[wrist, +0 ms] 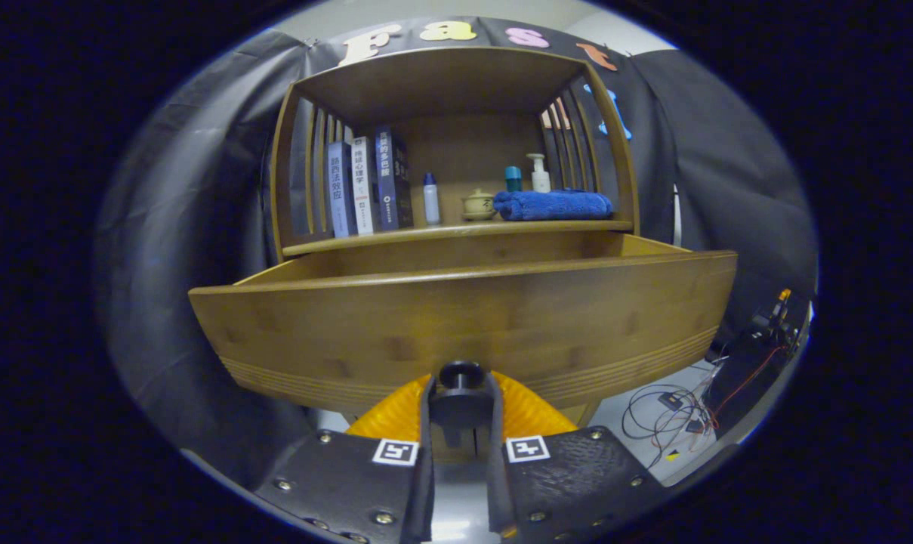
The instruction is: Pull open the drawer, take out the items inside it, and place them on the countertop above the cabinet.
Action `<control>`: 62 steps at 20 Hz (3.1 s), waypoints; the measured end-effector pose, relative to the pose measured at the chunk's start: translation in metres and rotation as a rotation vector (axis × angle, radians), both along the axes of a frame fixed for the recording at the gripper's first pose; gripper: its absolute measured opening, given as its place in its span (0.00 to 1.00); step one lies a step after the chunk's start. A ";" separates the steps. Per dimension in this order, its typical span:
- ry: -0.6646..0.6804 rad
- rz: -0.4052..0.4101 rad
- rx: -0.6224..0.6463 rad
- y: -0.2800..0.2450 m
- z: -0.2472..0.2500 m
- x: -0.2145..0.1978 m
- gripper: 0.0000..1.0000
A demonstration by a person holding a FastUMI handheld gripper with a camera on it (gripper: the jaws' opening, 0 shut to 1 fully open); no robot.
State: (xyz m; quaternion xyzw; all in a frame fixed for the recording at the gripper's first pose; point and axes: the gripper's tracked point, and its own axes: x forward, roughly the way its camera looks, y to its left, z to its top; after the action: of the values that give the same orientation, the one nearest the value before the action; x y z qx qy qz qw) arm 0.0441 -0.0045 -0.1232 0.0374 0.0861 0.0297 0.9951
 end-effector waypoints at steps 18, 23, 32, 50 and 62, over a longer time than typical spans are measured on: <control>-0.022 -0.057 -0.046 -0.024 0.125 -0.017 1.00; 0.024 -0.040 -0.077 -0.029 0.163 0.027 1.00; 0.343 0.037 -0.129 -0.008 0.113 0.099 1.00; 0.636 0.186 -0.046 0.018 0.025 0.123 0.12; 0.329 0.175 0.003 0.011 0.113 0.098 0.12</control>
State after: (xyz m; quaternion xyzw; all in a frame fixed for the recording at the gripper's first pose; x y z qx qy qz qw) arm 0.1421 0.0064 -0.0103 0.0355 0.2505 0.1097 0.9612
